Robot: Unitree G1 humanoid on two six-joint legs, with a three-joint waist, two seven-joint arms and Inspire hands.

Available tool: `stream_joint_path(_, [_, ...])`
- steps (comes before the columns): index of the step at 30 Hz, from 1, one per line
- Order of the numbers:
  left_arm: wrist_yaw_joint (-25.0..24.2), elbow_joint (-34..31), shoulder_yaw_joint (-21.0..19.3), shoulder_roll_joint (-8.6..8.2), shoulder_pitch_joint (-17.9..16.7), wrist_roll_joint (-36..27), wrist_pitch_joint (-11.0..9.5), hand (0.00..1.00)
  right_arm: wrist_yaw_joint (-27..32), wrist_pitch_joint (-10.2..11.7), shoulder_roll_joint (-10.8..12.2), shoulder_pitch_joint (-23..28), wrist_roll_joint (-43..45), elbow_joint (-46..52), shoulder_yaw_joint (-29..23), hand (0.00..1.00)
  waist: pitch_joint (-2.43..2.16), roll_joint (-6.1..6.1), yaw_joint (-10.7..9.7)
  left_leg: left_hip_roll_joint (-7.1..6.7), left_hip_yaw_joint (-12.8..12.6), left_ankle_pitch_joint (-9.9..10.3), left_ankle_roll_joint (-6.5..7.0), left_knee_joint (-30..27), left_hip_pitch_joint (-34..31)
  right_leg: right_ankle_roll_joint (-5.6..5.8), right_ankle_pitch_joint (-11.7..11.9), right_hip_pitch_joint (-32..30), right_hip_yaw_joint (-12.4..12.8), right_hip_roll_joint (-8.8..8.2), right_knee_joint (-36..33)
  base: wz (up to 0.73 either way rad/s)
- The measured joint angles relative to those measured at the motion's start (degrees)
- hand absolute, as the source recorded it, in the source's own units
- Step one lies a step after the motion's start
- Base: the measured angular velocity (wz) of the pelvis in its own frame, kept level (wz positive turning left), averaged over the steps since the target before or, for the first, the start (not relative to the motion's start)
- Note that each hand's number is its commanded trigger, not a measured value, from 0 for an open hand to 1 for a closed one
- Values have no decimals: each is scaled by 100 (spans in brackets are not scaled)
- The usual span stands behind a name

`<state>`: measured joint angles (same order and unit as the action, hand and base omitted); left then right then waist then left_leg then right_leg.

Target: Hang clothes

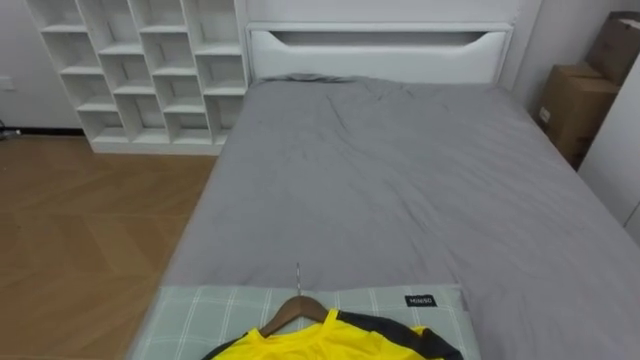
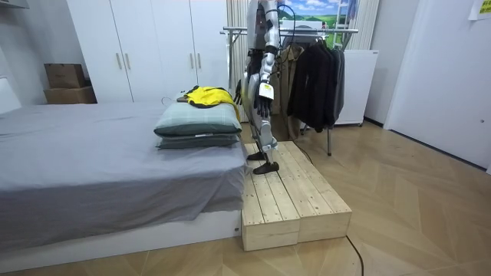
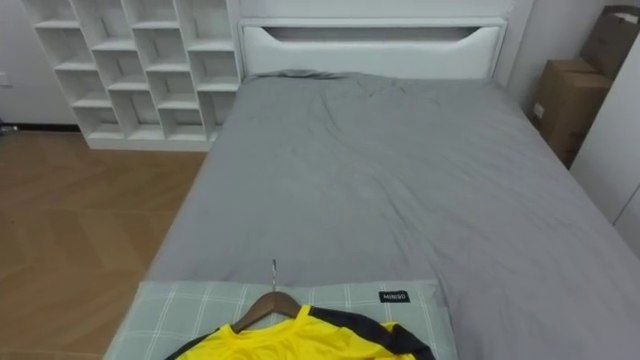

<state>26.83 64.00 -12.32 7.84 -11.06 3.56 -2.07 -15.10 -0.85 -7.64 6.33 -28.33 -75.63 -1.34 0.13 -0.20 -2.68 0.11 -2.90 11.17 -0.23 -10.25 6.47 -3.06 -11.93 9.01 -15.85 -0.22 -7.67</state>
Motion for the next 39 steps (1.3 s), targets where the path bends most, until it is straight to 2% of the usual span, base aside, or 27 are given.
stream_joint_path(3, [380, -33, -110, 116, 0, 117, -1, 0, 3, -24, -47, -3, 35, 5, -9, 0, -1, 37, 1, -1, 27, 8, 11, -3, 4, 0, -18, -2, -9, 0, -9, 0])
stream_joint_path(7, [867, -218, -117, 263, -92, 358, -10, 0, 28, -52, -232, -3, 131, -3, -5, 0, 2, 91, 9, -5, 40, 9, 13, -1, -1, -1, -17, -7, -9, -1, -15, 0])
stream_joint_path(9, [1047, -260, -120, 282, -105, 379, -10, 0, 76, -53, -303, 6, 130, -4, 9, 0, -17, 135, 17, -11, 55, 9, 13, 2, -3, 0, -16, 1, -21, -2, -22, 2])
stream_joint_path(12, [1344, -474, -120, 288, -155, 398, -46, 0, 152, -53, -354, 38, 128, -2, 10, 0, -27, 139, 41, -13, 62, 8, 13, -1, -4, 0, -16, 7, -60, -5, -21, 3])
stream_joint_path(15, [1530, -767, -232, 312, -149, 959, -38, 0, 169, -69, -358, 57, 195, -2, 8, 0, -46, 154, 92, -15, 87, 7, 12, -20, -36, 0, -16, -2, -82, -5, -10, 5])
stream_joint_path(19, [1768, -1394, -269, 442, -149, 1900, 8, 0, 174, -173, -415, 47, 516, 23, -11, 0, -57, 140, 120, -53, 224, 6, 14, -53, -82, 3, -18, 0, -167, -27, -9, 14])
stream_joint_path(27, [2006, -2397, -269, 449, -69, 3072, 131, 0, 200, -171, -402, 4, 617, 28, -15, 0, -60, 143, 104, -80, 317, 6, 15, -57, -113, 12, -19, -8, -183, -44, 0, 2])
stream_joint_path(31, [2111, -2477, -268, 561, 232, 3800, 177, 0, 188, -170, -411, -23, 612, 30, -111, 0, -58, 210, 109, -81, 322, 6, 15, -108, -143, 12, -19, -14, -181, -48, -3, 0])
stream_joint_path(34, [2118, -2796, -267, 581, 301, 3990, 210, 0, 159, -169, -426, -51, 600, 70, -109, 0, -66, 238, 59, -77, 317, 6, 15, -117, -197, 11, -18, -83, -189, -47, -12, 0])
stream_joint_path(35, [2118, -2909, -263, 581, 301, 3997, 216, 0, 154, -169, -426, -48, 600, 79, -109, 0, -44, 270, 37, -77, 317, 6, 15, -117, -198, 11, -17, -81, -197, -47, -16, 4])
stream_joint_path(39, [2132, -3242, -203, 697, 412, 4199, 230, 0, 156, -160, -436, -83, 617, 63, -106, 0, -29, 283, -43, -77, 318, 6, 15, -117, -188, 12, -14, -78, -201, -59, -92, 1])
